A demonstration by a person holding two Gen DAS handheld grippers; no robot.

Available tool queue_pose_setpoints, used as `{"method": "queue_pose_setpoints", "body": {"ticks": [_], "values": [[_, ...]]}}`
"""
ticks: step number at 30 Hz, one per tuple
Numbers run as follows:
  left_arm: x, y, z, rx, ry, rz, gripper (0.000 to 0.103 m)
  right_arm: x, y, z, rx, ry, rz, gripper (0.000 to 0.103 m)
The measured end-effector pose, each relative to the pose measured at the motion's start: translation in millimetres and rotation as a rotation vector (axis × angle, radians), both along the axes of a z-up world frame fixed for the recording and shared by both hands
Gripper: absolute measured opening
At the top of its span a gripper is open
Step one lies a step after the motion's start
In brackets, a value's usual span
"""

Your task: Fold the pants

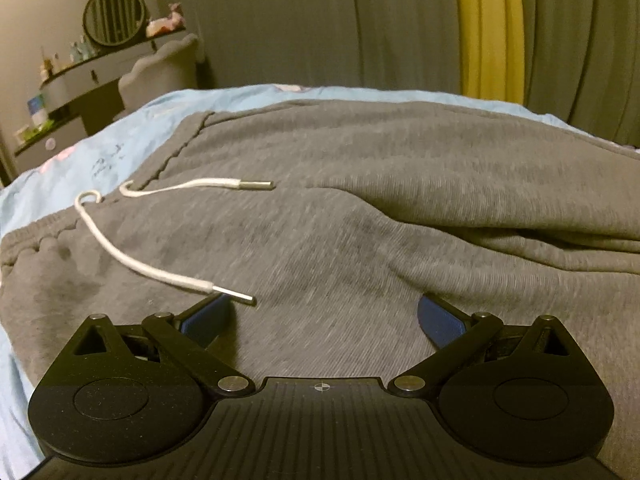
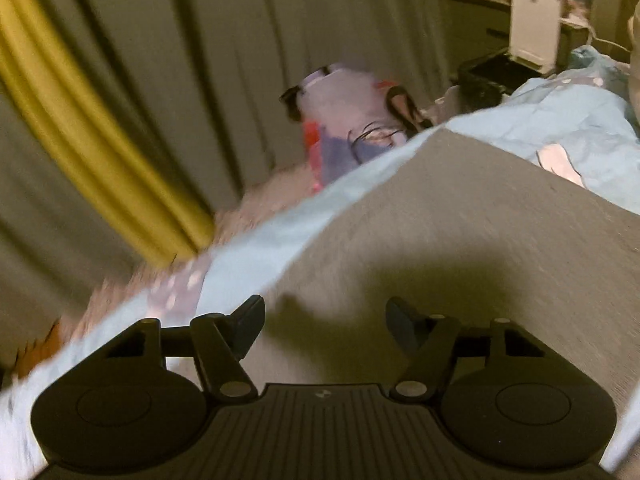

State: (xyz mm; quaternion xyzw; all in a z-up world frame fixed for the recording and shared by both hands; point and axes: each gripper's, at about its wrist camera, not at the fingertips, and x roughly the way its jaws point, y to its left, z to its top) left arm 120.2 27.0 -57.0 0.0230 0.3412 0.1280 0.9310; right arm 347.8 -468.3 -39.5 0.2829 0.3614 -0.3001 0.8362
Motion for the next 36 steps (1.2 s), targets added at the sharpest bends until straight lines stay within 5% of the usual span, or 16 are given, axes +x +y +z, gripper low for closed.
{"method": "queue_pose_setpoints", "body": {"ticks": [8,10,12,20,26,30,33,34,35,36], "values": [[-3,-2,-3,-0.010,-0.021,0.003,0.103,32,-9,-22,-0.052,0.058,-0.099,0.053],[-3,-1,-3,-0.018,-0.021,0.006,0.103,32,-11,-22,-0.071,0.058,-0.113,0.041],[-3,0,-3,-0.031,-0.021,0.007,0.103,31,-13,-23,-0.111,0.083,-0.103,0.006],[-5,3,-5,-0.026,-0.046,-0.016,0.103,-53,-8,20,-0.129,-0.094,0.009,0.004],[-13,7,4,-0.053,-0.063,-0.005,0.103,-217,24,58,-0.153,-0.241,0.059,0.004],[-21,11,13,-0.060,-0.108,0.014,0.103,-314,48,26,-0.102,-0.210,-0.012,0.004],[-30,10,20,-0.040,-0.132,0.014,0.103,-341,40,-21,-0.023,-0.040,-0.137,0.001],[-30,9,21,-0.030,-0.130,0.011,0.103,-345,33,-26,-0.009,-0.067,-0.128,0.001],[-31,8,23,-0.023,-0.129,0.010,0.103,-345,27,-23,-0.008,-0.092,-0.132,0.007],[-31,8,26,-0.027,-0.132,0.007,0.103,-345,23,-17,-0.008,-0.116,-0.150,0.030]]}}
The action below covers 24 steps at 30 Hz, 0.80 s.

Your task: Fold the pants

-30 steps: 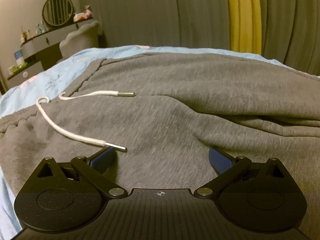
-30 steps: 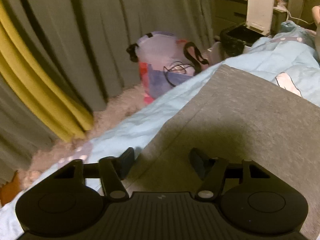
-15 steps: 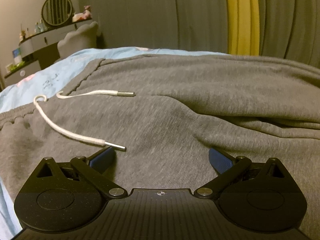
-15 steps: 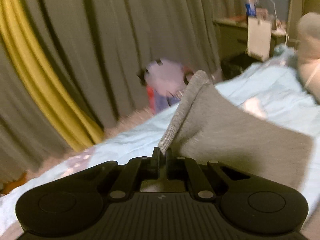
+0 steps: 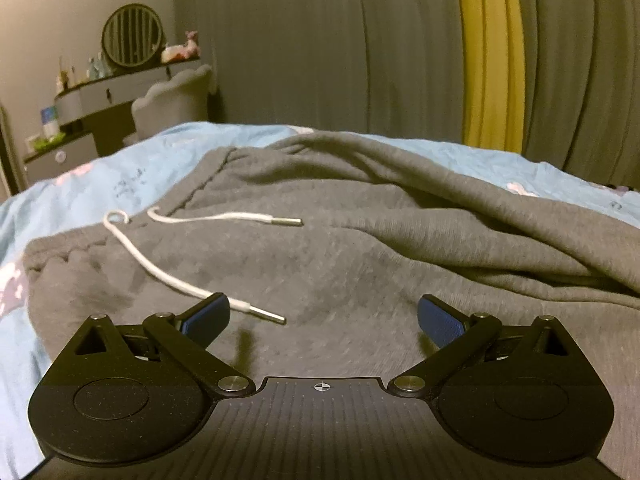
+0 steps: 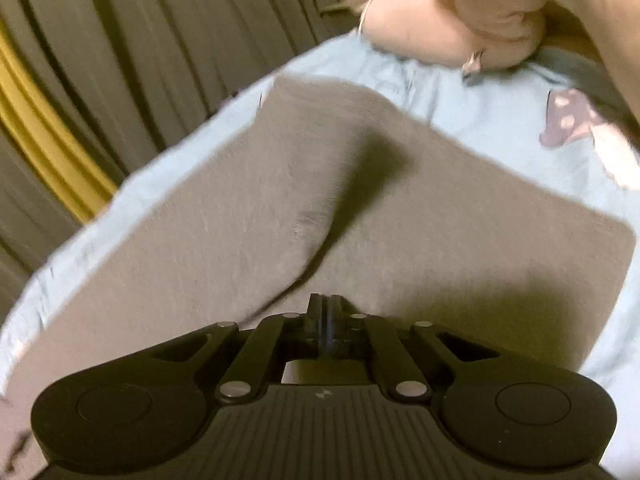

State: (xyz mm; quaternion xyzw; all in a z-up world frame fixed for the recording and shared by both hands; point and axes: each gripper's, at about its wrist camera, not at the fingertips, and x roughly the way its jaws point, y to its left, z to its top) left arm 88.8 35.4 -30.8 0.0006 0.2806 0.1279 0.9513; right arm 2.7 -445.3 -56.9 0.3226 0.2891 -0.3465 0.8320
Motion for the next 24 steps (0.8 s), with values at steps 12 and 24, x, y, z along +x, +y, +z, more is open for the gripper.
{"method": "queue_pose_setpoints", "body": {"ticks": [12,24], "values": [[69,29,56,-0.219,-0.023,-0.047,0.103,0,-46,-19,0.243,-0.315,-0.036,0.008],[226,74,27,-0.557,0.142,0.041,0.087,-1,-68,-37,0.343,-0.423,-0.064,0.011]]}}
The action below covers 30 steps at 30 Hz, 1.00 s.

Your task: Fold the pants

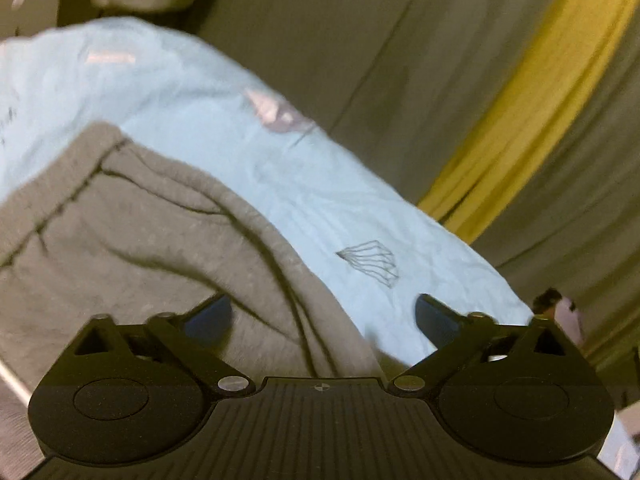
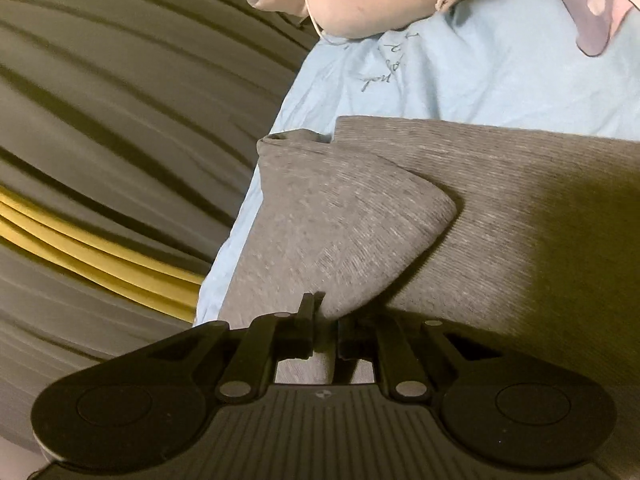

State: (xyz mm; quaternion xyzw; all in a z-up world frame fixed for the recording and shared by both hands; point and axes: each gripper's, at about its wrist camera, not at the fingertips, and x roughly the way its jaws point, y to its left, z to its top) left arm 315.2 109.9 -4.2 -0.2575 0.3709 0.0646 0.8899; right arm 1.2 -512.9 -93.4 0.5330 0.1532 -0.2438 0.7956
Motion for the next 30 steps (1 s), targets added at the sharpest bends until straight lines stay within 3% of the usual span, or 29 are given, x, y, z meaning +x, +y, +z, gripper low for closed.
{"method": "queue_pose_setpoints", "body": {"ticks": [1,3,5,7,9,17,24,27,30], "values": [[6,1,-4,-0.010,0.015,-0.004,0.079,1,1,2,-0.010,0.004,0.004,0.012],[20,3,-15,-0.014,0.068,-0.005,0.077,3,6,2,-0.024,0.001,0.008,0.014],[26,2,-23,0.002,0.097,-0.009,0.060,4,8,3,-0.050,0.008,0.008,0.013],[23,2,-22,0.035,0.095,-0.006,0.034,8,9,6,-0.075,0.024,0.009,0.011],[17,7,-20,0.023,0.103,-0.005,0.015,8,9,6,-0.079,0.023,0.000,0.008],[-36,22,35,-0.035,-0.021,0.001,0.012,-7,16,28,-0.094,-0.086,-0.007,0.006],[-143,50,90,-0.110,-0.184,-0.069,0.012,-62,17,77,-0.166,-0.176,-0.069,0.005],[-203,55,83,-0.101,-0.213,-0.095,0.014,-92,16,90,-0.181,-0.172,-0.118,0.005],[-247,54,48,-0.036,-0.138,-0.110,0.017,-114,23,91,-0.225,-0.031,-0.162,0.005]]}}
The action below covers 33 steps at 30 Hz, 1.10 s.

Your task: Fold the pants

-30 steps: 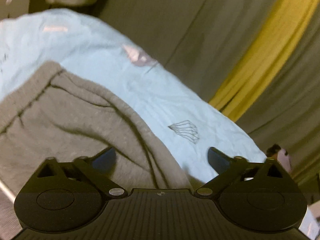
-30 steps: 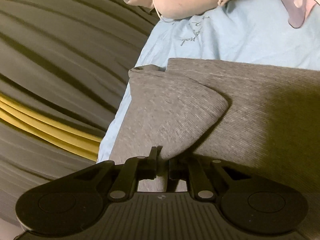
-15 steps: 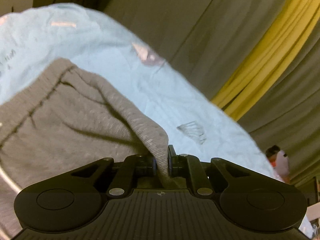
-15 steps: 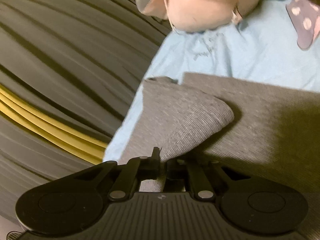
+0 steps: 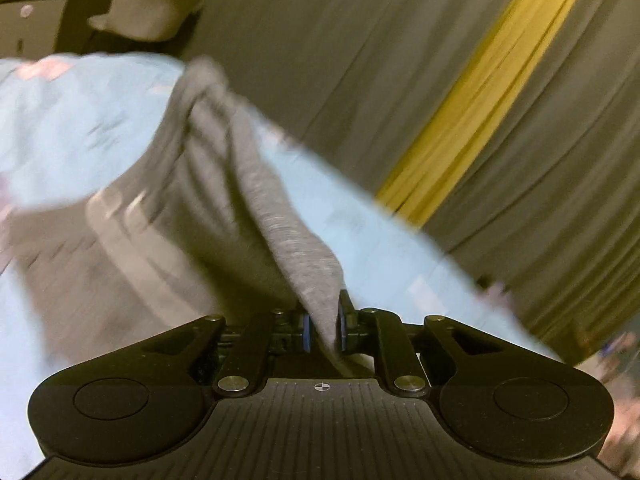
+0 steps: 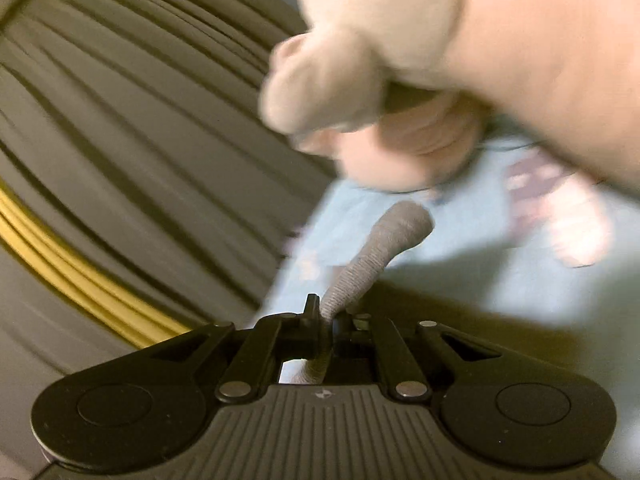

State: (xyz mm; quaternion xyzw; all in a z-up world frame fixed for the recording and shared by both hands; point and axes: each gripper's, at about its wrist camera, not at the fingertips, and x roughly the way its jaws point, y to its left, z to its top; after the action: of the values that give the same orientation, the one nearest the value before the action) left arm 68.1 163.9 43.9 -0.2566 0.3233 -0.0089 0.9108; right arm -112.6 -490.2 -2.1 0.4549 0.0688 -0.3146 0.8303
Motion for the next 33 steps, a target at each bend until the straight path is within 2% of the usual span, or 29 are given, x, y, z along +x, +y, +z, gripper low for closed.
{"method": "queue_pose_setpoints", "body": {"ticks": [3,5,6,7,8,9,11,14,16,17,18,20,21,22,25,27,29,30,31,32,33], "values": [[-10,5,-40,0.069,0.118,0.024,0.023,-3,10,-12,-0.029,0.204,-0.017,0.006],[-12,17,-54,0.049,0.149,0.097,0.034,7,11,-24,0.000,0.320,0.025,0.007],[-14,25,-56,0.016,0.144,0.142,0.049,10,11,-29,0.011,0.345,0.043,0.010],[-16,33,-57,-0.024,0.118,0.169,0.059,11,11,-31,0.022,0.353,0.058,0.010],[-17,40,-57,-0.056,0.092,0.192,0.062,13,10,-33,0.042,0.344,0.067,0.013],[-16,47,-55,-0.065,0.084,0.229,0.067,13,8,-34,0.058,0.333,0.068,0.023],[-9,59,-52,-0.061,0.062,0.273,0.074,13,5,-38,0.092,0.314,0.074,0.033],[1,75,-48,-0.049,0.045,0.314,0.074,12,4,-45,0.119,0.286,0.078,0.034],[7,91,-50,-0.088,0.048,0.342,0.070,18,2,-47,0.111,0.284,0.085,0.032],[10,95,-53,-0.106,0.059,0.356,0.068,20,3,-47,0.102,0.294,0.085,0.023],[16,98,-56,-0.123,0.069,0.367,0.063,21,3,-47,0.096,0.303,0.085,0.008],[18,99,-55,-0.123,0.092,0.366,0.039,22,4,-48,0.096,0.320,0.077,0.006],[21,98,-54,-0.102,0.095,0.350,0.016,22,3,-49,0.105,0.314,0.069,0.006],[23,97,-49,-0.074,0.075,0.327,0.014,20,2,-49,0.106,0.305,0.060,0.006],[7,96,-35,-0.040,-0.078,0.323,0.013,14,0,-45,0.093,0.266,0.023,0.006],[-2,96,-33,0.003,-0.097,0.354,0.013,7,0,-41,0.089,0.226,-0.003,0.005],[-1,96,-48,0.077,-0.022,0.381,0.014,9,1,-38,0.057,0.284,-0.016,0.006],[3,95,-59,0.123,0.062,0.388,0.019,15,2,-39,0.042,0.350,-0.012,0.007],[5,94,-66,0.153,0.109,0.389,0.032,20,3,-41,0.032,0.405,0.001,0.007],[4,93,-69,0.176,0.120,0.398,0.039,25,5,-41,0.007,0.450,0.010,0.011],[1,90,-65,0.194,0.101,0.420,0.049,26,8,-37,-0.025,0.483,-0.013,0.020]]}}
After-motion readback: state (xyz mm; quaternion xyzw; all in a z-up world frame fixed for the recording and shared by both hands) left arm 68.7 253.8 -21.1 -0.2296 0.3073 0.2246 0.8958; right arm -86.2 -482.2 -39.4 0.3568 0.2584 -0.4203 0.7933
